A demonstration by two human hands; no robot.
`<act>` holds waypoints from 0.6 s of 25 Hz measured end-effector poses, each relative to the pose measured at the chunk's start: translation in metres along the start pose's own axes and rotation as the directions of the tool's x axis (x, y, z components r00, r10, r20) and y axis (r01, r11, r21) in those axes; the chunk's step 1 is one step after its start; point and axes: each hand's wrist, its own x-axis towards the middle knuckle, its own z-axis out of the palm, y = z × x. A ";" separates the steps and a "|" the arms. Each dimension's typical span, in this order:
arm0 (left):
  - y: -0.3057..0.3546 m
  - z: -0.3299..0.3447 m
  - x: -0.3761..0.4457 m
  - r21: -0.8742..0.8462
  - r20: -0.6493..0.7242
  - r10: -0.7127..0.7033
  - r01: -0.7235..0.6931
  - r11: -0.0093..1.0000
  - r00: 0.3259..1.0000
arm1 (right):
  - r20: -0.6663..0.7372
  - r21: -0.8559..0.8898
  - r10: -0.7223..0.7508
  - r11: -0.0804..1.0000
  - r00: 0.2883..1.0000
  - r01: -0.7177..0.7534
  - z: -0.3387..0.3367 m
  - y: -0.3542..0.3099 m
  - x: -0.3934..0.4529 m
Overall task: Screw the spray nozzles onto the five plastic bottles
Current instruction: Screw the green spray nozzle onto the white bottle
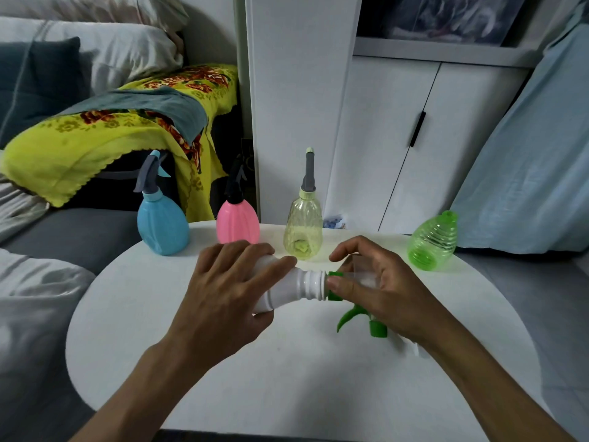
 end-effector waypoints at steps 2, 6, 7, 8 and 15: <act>-0.001 0.000 0.000 0.009 -0.004 -0.002 0.002 1.000 1.000 | 0.031 0.030 -0.017 0.999 0.999 0.016 0.000 -0.002 -0.001; -0.001 0.000 0.001 0.012 -0.012 0.010 -0.010 1.000 1.000 | 0.014 0.022 0.027 0.999 1.000 -0.027 -0.002 -0.002 0.000; 0.000 0.000 0.000 0.016 -0.012 0.015 -0.015 1.000 1.000 | 0.021 0.033 0.034 0.999 0.999 -0.035 -0.002 -0.002 0.000; -0.001 0.000 0.000 0.019 -0.013 0.016 -0.016 1.000 1.000 | 0.037 0.056 0.034 0.998 0.999 -0.036 -0.001 -0.002 0.000; 0.000 0.001 0.001 0.014 -0.031 0.021 -0.020 1.000 0.999 | 0.037 0.070 0.064 0.995 0.997 -0.067 -0.002 -0.002 0.001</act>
